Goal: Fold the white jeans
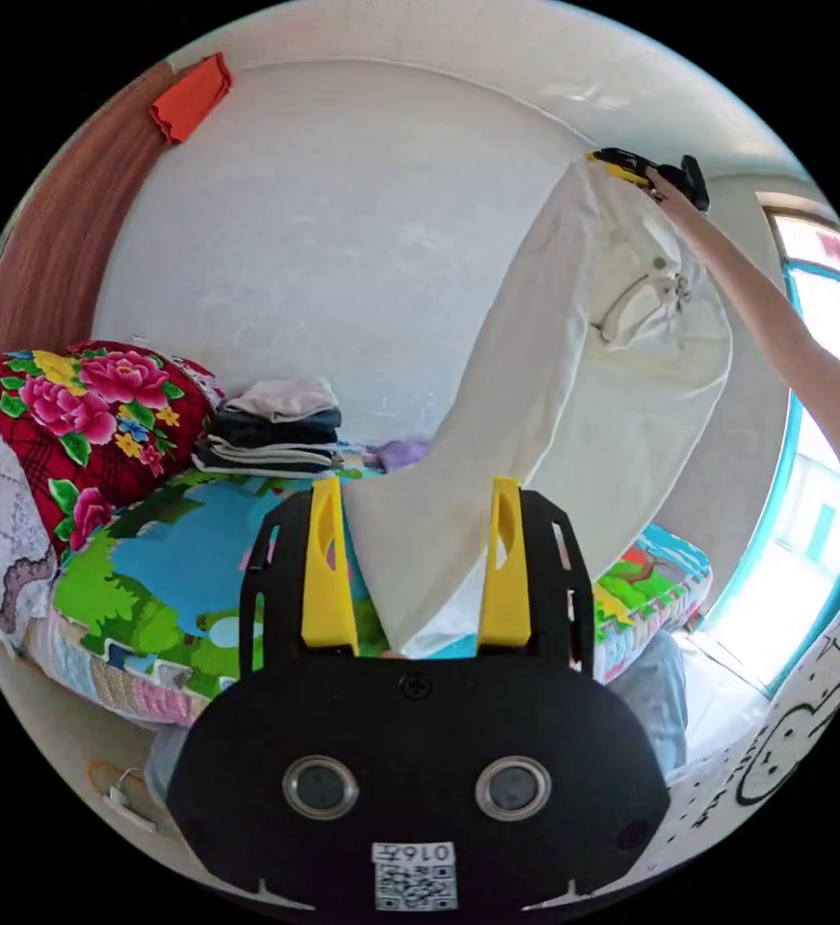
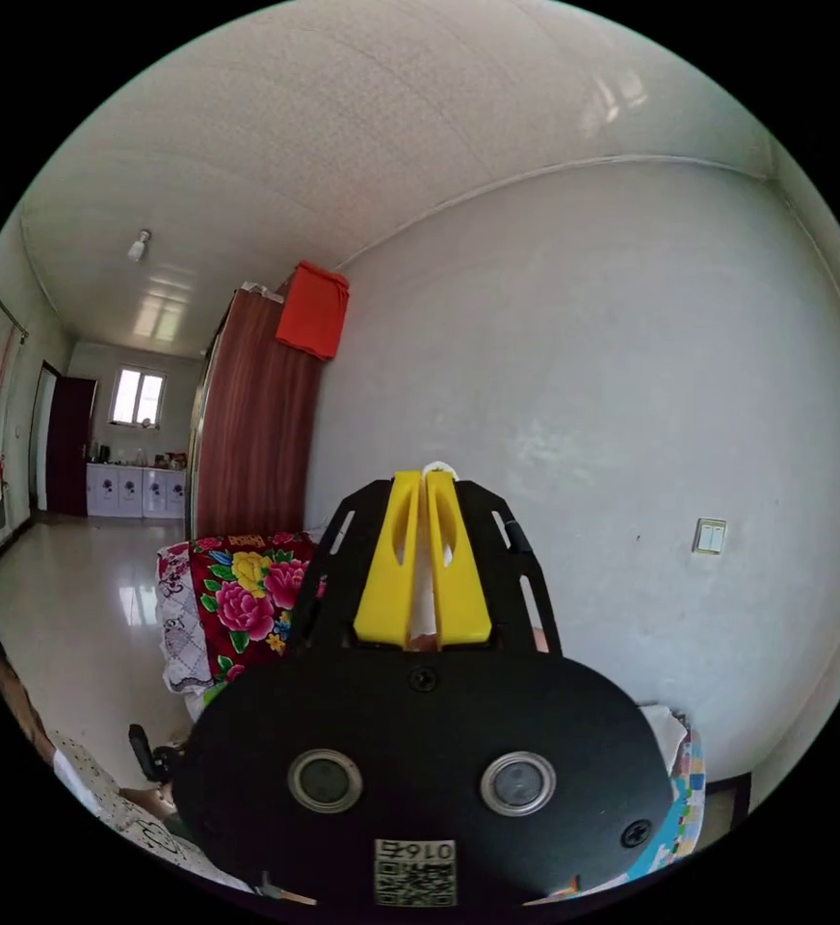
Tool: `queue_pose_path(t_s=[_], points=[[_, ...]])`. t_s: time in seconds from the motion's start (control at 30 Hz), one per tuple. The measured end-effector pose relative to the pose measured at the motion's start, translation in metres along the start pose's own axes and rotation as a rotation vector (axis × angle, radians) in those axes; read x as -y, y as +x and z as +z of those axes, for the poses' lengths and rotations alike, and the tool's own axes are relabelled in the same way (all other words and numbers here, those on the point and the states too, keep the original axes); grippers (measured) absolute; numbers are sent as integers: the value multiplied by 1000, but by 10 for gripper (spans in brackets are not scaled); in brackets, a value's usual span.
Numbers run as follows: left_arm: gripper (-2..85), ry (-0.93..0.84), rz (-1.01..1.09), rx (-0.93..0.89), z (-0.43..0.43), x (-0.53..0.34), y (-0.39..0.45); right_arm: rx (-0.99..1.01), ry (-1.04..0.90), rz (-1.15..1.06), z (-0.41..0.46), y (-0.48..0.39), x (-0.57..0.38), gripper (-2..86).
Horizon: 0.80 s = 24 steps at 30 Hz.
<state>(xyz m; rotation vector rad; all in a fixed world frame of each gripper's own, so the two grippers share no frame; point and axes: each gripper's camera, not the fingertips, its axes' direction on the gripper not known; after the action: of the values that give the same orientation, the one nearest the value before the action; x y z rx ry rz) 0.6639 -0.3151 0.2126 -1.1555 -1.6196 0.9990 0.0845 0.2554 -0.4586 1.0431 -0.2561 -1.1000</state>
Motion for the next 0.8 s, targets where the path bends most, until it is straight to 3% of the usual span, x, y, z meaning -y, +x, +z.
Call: queue_pose_path(t_s=[0.2,0.4,0.47,0.6,0.8], points=[[171,-109,166,201,84,-25,45,-73,-6,-20,-34,9,18,-2],[3,33,382,559,115,-22,60,-139,-11,-79,-69,16,28,-3],[-5,27,364,573,118,8,35,-149,0,-89,-79,20,28,-3],[-9,63,141,393,86,116,-68,-239,17,-72,-109,49,27,-2],[-10,191,325,676,52,267,-79,-294,90,53,-155,119,6,-2]])
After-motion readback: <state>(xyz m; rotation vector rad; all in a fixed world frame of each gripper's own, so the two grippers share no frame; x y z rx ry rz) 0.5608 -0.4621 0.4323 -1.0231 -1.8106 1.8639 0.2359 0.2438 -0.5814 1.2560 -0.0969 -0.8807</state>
